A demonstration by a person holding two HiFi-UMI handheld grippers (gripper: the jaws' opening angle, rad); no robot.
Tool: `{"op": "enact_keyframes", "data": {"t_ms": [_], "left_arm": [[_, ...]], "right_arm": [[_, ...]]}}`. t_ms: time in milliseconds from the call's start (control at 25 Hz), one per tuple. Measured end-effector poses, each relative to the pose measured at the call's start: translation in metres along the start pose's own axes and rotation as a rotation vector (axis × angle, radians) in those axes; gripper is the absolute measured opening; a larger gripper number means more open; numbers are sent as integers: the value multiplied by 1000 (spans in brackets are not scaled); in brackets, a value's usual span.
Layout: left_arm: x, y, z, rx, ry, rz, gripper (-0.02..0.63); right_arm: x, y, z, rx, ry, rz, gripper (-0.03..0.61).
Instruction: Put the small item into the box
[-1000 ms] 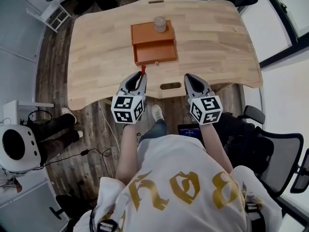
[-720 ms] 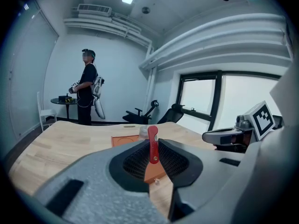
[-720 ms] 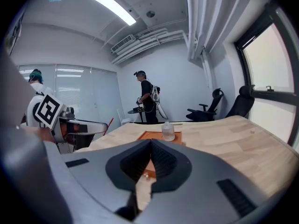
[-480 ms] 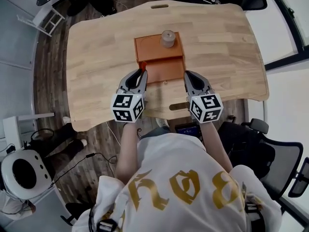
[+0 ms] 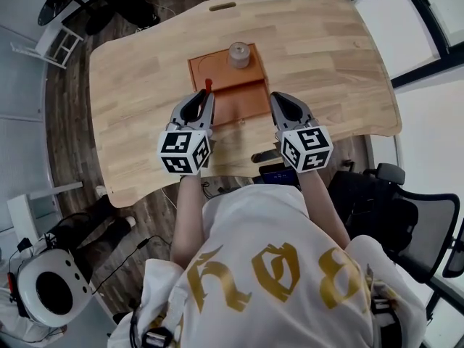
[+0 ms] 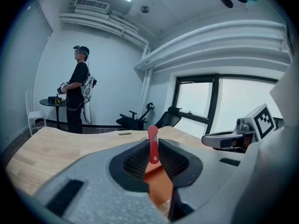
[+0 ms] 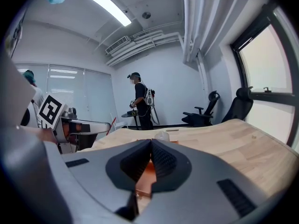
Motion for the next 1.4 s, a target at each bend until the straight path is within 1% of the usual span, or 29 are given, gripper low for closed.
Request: {"op": "enact_keyframes", "data": {"t_ms": [520, 960, 1400], "left_arm": [[-12, -8, 11, -21, -19, 21, 60], [0, -11, 13, -33, 10, 5, 60], [21, -4, 28, -20, 67, -22, 60]], "right_arm": [[-5, -17, 4, -29, -18, -6, 12], [2, -18, 6, -54, 5, -4, 12], [19, -29, 17, -44, 53, 24, 12]]}}
Point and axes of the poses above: the fingertips, and each gripper's own axes: z forward along the fingers, y to its left, x out of its underside, the point moved 5 cm from there along -z, backward along the fingers, and after that the axes turned 6 degrees about -x, right-handed, at the moved point
